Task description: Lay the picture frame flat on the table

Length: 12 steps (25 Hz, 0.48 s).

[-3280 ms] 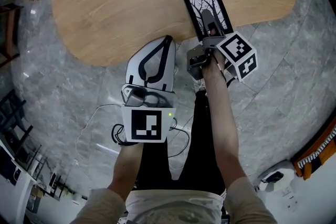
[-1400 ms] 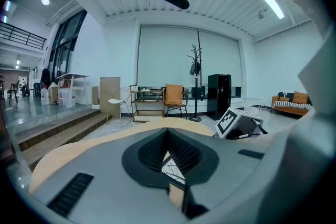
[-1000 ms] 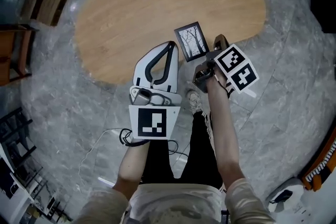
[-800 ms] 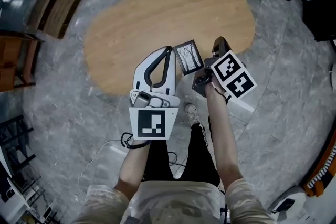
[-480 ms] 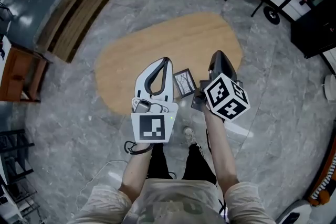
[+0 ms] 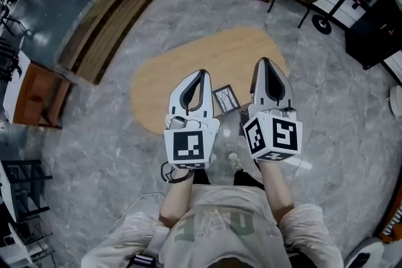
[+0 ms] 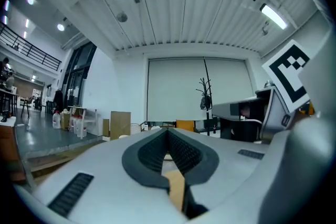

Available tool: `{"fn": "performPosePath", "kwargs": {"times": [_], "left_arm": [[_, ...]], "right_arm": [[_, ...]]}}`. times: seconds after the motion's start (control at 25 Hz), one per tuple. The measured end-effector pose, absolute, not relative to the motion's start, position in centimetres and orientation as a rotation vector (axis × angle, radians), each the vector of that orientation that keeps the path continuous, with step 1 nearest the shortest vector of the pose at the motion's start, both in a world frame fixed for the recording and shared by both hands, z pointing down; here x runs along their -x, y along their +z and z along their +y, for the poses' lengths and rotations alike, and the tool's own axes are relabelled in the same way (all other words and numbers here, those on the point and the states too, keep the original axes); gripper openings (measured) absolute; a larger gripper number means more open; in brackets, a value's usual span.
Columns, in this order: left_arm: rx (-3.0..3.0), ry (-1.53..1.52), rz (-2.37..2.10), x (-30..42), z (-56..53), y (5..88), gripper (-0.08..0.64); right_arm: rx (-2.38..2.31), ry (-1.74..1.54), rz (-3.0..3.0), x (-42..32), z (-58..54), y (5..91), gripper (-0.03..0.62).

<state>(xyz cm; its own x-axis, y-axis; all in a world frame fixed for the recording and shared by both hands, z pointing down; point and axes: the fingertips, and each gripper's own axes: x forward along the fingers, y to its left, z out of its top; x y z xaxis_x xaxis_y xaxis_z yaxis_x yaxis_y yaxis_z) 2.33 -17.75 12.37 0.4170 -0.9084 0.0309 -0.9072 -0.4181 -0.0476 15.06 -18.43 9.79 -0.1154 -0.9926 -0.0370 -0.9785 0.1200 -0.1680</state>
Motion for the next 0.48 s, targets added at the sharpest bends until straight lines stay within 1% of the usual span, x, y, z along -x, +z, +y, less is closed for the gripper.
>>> {"fn": "performPosePath", "kwargs": {"times": [0.24, 0.48], "left_arm": [[2.619, 0.031, 1.561, -4.1, -14.4, 8.3, 0.009], [2.598, 0.013, 1.513, -4.4, -12.2, 6.2, 0.008]], "right_arm": [[1.947, 0.035, 2.278, -14.0, -13.1, 6.7, 0.006], [2.011, 0.251, 2.336, -13.2, -9.4, 6.0, 0.006]]}}
